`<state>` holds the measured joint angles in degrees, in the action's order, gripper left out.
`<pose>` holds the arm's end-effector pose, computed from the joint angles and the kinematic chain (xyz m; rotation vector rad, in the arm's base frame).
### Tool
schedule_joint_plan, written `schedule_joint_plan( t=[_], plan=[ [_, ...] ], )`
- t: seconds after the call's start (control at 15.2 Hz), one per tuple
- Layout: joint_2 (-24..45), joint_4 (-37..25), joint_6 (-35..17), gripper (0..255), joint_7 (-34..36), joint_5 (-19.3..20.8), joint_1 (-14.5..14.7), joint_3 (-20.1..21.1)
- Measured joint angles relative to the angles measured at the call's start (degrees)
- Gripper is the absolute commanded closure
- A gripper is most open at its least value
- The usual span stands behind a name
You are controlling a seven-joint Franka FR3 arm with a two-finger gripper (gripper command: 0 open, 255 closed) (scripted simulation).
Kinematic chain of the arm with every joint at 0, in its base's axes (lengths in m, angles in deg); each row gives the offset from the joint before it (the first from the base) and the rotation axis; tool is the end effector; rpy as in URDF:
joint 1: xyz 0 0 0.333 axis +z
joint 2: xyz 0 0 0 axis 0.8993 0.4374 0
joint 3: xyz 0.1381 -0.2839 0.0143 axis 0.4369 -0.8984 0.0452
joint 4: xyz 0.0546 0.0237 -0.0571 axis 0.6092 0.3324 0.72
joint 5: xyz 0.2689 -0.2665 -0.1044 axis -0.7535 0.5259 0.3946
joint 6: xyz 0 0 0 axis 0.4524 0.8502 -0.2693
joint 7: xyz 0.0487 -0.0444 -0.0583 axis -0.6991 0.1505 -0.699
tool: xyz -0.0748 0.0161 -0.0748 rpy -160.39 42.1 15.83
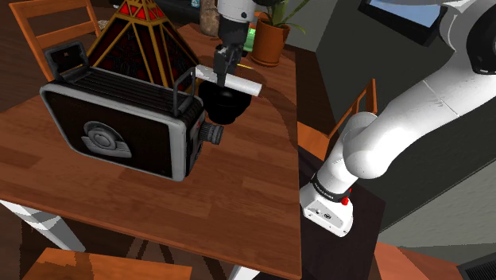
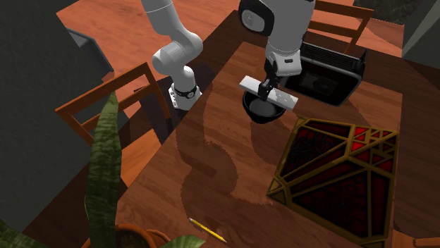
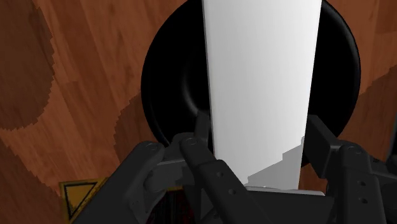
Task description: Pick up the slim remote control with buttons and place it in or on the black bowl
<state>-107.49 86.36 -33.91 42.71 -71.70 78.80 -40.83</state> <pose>0.4196 0.1617 0.5329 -3.0803 -0.5077 0.0082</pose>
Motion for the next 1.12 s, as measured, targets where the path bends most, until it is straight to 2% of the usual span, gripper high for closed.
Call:
schedule_joint_plan(
  t=[0.33, 0.73, 0.79, 1.12],
  plan=[
    [0.2, 3.5, -3.7, 255, -0.2, 0.0, 0.0, 0.0],
    [0.2, 3.8, -4.2, 255, -0.2, 0.0, 0.0, 0.0],
    [0.2, 3.8, -4.2, 0, -0.2, 0.0, 0.0, 0.0],
    [0.2, 3.9, -4.2, 0, -0.2, -0.1, 0.0, 0.0]
  ],
)
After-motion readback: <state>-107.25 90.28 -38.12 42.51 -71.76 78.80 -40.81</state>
